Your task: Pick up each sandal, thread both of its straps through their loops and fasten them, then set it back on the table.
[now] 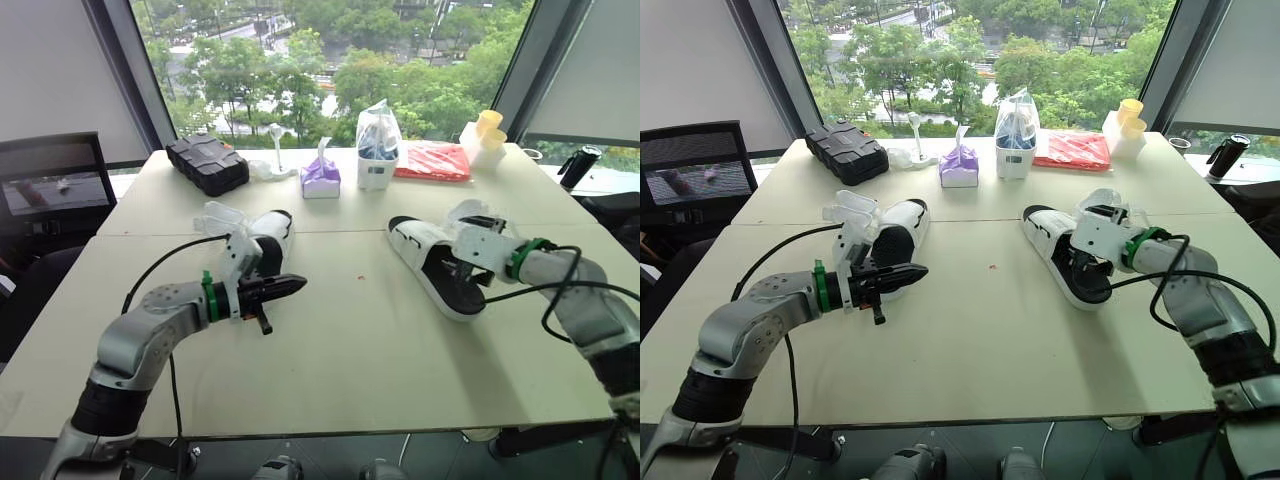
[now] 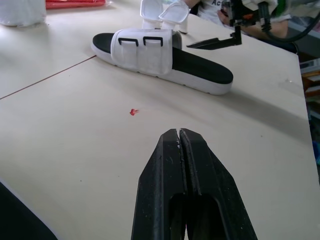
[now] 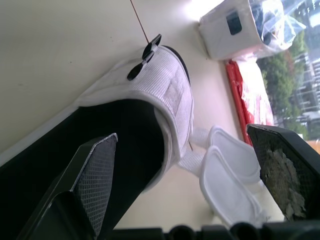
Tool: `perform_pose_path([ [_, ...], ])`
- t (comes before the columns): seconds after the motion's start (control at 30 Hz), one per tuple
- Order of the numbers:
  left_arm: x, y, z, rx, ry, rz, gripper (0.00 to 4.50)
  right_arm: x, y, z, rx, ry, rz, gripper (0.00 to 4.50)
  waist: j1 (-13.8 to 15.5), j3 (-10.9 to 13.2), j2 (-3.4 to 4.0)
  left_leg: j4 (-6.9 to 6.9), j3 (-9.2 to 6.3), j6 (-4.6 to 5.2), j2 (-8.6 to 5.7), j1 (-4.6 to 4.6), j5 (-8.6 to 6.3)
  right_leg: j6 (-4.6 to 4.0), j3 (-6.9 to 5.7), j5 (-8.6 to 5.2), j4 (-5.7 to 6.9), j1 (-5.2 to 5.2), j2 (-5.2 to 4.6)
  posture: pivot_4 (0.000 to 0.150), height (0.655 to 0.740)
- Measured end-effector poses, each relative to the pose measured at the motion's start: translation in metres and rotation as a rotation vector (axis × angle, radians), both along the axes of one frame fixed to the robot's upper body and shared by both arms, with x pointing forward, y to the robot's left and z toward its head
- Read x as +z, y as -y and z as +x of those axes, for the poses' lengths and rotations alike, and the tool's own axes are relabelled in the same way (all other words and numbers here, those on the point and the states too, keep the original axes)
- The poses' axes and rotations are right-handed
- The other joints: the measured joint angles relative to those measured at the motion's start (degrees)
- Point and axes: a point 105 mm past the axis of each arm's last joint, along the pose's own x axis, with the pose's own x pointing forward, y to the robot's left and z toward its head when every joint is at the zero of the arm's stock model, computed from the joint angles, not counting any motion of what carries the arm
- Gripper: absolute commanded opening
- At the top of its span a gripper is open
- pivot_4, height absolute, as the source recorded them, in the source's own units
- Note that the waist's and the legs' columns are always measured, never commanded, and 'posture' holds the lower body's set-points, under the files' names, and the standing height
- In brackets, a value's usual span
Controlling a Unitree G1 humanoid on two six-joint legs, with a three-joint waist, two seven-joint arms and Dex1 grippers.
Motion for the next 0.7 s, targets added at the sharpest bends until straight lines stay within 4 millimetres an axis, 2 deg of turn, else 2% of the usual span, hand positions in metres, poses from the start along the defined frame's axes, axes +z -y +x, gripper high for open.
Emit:
perform_pose_path([
  [0.17,0.001,-0.001,0.0,-0.005,0.008,-0.002,0.0,-0.01,-0.004,0.031,0.011,0.03,-0.079,4.46,-0.7,0.0,-0.03,-0.02,-0.01,-0.17,-0.02,0.11,0.1,0.01,0.02,0.01,0.16,0.03,0.01,0.15,0.74],
  [0.3,0.001,-0.001,0.0,-0.006,0.013,-0.004,0.0,-0.026,-0.005,0.044,0.001,0.028,-0.126,4.46,-0.9,0.0,-0.04,-0.07,0.0,-0.35,-0.05,0.2,0.21,0.01,0.06,0.01,0.48,-0.04,-0.01,0.15,0.74],
  [0.5,0.0,-0.001,0.001,0.01,0.014,-0.001,0.0,-0.027,-0.012,0.061,-0.04,0.122,-0.174,4.46,-1.0,0.0,-0.05,-0.1,-0.03,-0.48,-0.04,0.34,0.29,0.0,0.11,0.0,0.7,-0.04,0.07,0.15,0.74],
  [0.6,-0.001,-0.002,0.002,0.019,0.014,0.004,0.0,-0.029,-0.02,0.066,-0.051,0.153,-0.19,3.75,-1.1,0.0,-0.05,-0.11,-0.02,-0.56,-0.02,0.38,0.33,-0.01,0.18,0.0,0.72,-0.02,0.23,0.15,0.74],
  [0.7,-0.002,-0.002,0.002,0.022,0.014,0.006,0.0,-0.037,-0.022,0.066,-0.058,0.155,-0.2,2.26,-1.0,0.0,-0.04,-0.13,-0.03,-0.59,-0.02,0.38,0.35,-0.01,0.2,0.0,0.72,-0.03,0.25,0.15,0.74],
])
